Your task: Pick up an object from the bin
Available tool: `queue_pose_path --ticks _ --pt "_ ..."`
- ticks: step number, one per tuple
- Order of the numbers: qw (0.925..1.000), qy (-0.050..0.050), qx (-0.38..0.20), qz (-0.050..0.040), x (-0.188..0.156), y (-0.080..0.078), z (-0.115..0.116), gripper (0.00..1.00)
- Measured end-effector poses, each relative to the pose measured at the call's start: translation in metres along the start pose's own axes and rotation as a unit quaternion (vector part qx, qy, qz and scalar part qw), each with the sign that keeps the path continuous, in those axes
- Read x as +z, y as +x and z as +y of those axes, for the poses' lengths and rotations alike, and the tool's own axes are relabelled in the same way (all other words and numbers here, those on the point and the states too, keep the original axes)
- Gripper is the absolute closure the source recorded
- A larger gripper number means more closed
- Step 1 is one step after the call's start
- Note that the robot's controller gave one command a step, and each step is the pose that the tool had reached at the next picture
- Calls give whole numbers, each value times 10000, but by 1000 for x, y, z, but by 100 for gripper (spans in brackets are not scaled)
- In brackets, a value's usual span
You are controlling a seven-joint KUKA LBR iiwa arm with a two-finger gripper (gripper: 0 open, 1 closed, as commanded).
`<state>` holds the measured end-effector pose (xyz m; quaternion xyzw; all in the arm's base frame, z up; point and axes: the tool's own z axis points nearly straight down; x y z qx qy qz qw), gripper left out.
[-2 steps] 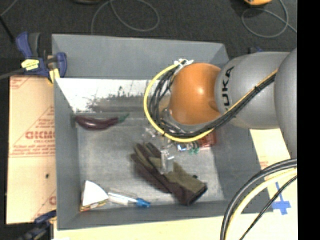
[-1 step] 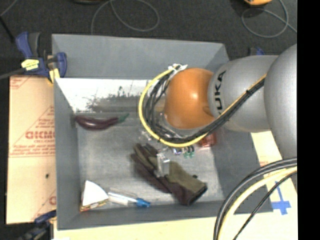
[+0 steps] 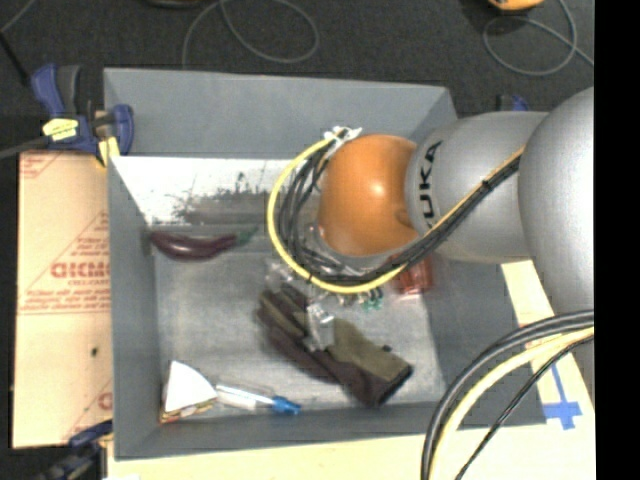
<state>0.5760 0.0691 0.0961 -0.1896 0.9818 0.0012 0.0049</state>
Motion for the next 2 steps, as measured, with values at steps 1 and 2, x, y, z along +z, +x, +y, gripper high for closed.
queue_pose_path --ticks 1,2 --pt "9997 21 -257 -38 23 -12 -28 100" --pt "9997 20 -252 -38 23 -12 -28 100"
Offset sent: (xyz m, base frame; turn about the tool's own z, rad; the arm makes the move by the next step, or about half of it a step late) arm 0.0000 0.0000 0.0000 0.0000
